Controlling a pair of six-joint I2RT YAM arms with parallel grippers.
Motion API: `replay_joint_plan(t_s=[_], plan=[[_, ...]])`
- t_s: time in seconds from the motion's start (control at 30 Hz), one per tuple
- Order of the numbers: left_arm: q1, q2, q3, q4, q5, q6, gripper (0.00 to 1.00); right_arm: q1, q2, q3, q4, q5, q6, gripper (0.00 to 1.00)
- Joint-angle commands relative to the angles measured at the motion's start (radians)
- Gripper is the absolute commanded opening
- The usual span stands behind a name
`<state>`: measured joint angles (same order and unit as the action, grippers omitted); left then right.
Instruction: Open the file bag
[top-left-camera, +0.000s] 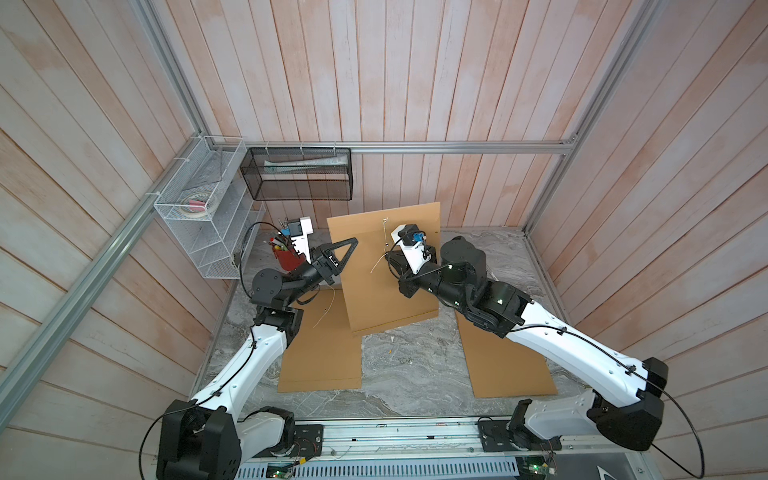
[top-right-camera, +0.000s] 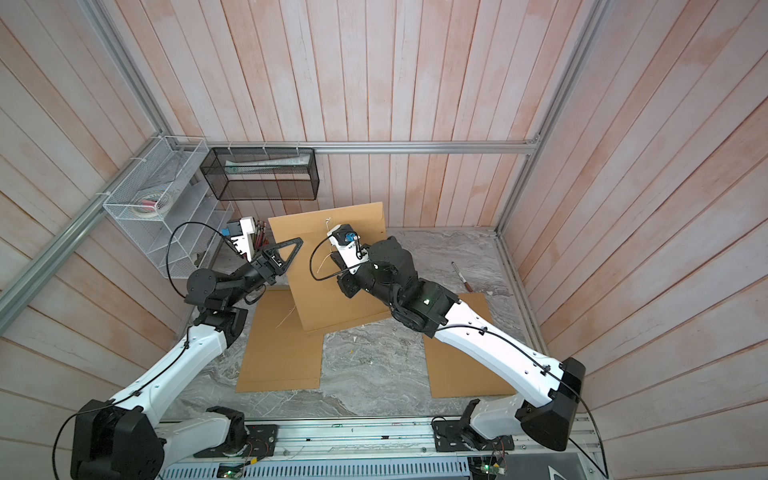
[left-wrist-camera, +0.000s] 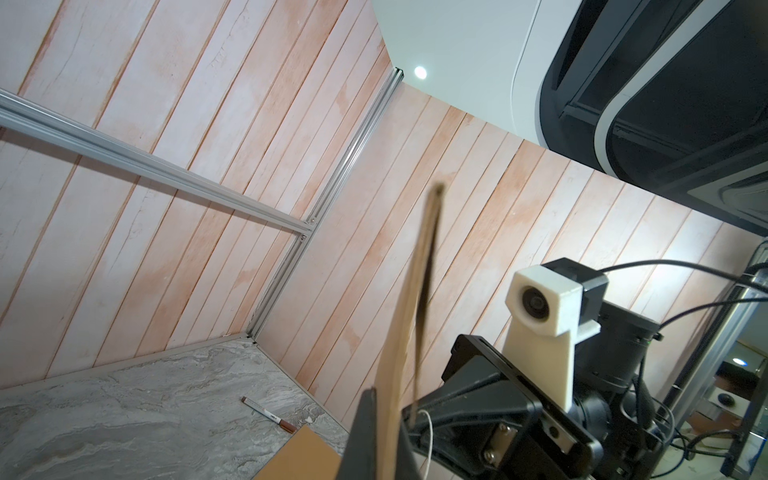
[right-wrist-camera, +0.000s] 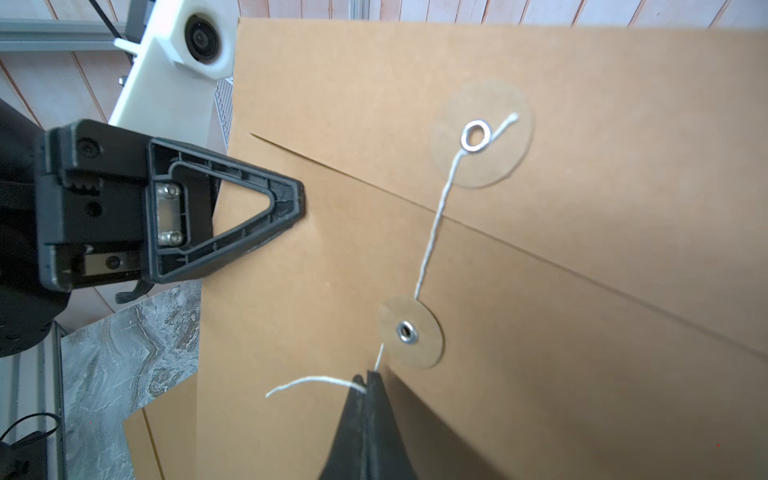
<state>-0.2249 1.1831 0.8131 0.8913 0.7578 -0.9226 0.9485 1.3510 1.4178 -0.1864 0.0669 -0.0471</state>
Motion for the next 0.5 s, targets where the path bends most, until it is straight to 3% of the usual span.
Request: replay_joint_plan(t_s=[0.0,0.47], plan=[[0.015,-0.014,-0.004,0.079,-0.026,-0.025,0.0,-0.005,-0.012,-0.024,-0.042,-0.027,0.019,0.0],[0.03,-0.009,-0.009,0.091,-0.018,-0.041,0.0,-0.039,-0.049,-0.058,-0.043,-0.019,0.03,0.0]])
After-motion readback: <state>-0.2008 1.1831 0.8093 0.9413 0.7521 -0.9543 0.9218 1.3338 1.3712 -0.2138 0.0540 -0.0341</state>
